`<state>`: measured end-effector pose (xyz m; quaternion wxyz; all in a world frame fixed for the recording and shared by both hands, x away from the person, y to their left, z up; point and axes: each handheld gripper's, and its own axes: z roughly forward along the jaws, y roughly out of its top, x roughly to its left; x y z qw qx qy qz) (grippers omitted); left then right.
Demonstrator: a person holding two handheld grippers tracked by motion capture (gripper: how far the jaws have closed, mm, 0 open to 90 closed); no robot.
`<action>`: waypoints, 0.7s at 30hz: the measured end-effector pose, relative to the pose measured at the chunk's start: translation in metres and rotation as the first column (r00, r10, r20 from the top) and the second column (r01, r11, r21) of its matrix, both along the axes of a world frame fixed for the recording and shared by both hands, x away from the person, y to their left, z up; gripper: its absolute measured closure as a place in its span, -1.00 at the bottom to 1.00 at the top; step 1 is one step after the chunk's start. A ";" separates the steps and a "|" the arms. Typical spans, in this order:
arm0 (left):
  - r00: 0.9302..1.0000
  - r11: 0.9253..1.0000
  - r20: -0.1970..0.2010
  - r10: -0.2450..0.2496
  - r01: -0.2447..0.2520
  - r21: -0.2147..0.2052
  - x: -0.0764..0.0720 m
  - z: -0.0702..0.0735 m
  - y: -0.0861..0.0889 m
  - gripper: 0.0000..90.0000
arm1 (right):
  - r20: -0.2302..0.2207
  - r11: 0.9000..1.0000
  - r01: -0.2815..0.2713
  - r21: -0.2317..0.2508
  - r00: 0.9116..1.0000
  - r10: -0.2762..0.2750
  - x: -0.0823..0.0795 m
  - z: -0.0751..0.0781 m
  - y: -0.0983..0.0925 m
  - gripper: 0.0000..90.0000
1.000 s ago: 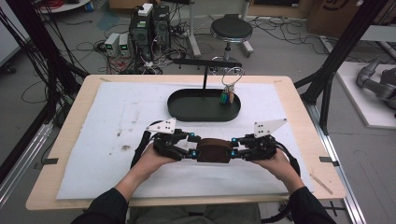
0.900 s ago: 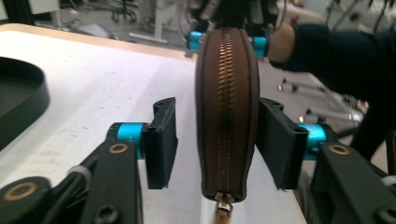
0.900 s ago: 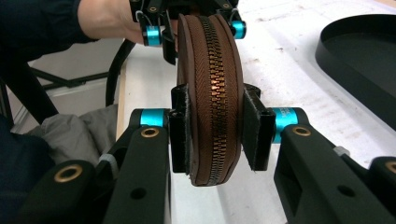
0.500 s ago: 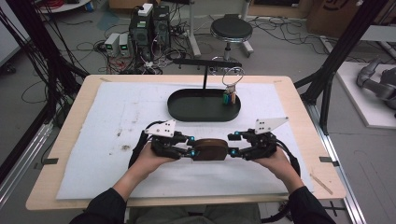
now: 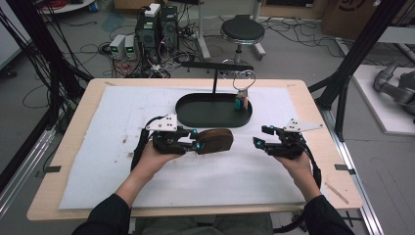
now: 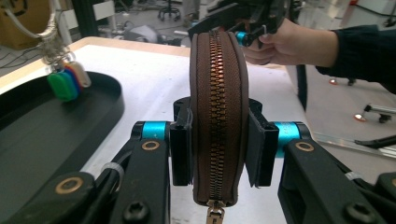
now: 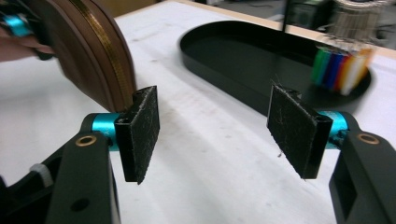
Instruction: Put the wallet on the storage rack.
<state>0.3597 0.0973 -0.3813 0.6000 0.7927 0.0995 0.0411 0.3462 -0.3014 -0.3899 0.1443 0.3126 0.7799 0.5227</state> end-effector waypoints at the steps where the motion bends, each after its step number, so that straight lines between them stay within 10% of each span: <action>1: 1.000 1.000 -0.009 0.013 -0.013 0.007 0.003 0.002 0.000 0.49 | -0.001 1.000 0.014 -0.003 1.000 -0.014 0.000 0.000 -0.001 -0.21; 21: 0.985 0.986 -0.045 0.165 -0.164 0.011 0.040 0.013 -0.003 0.49 | 0.014 0.991 0.134 -0.006 0.991 -0.134 0.002 -0.002 -0.017 -0.20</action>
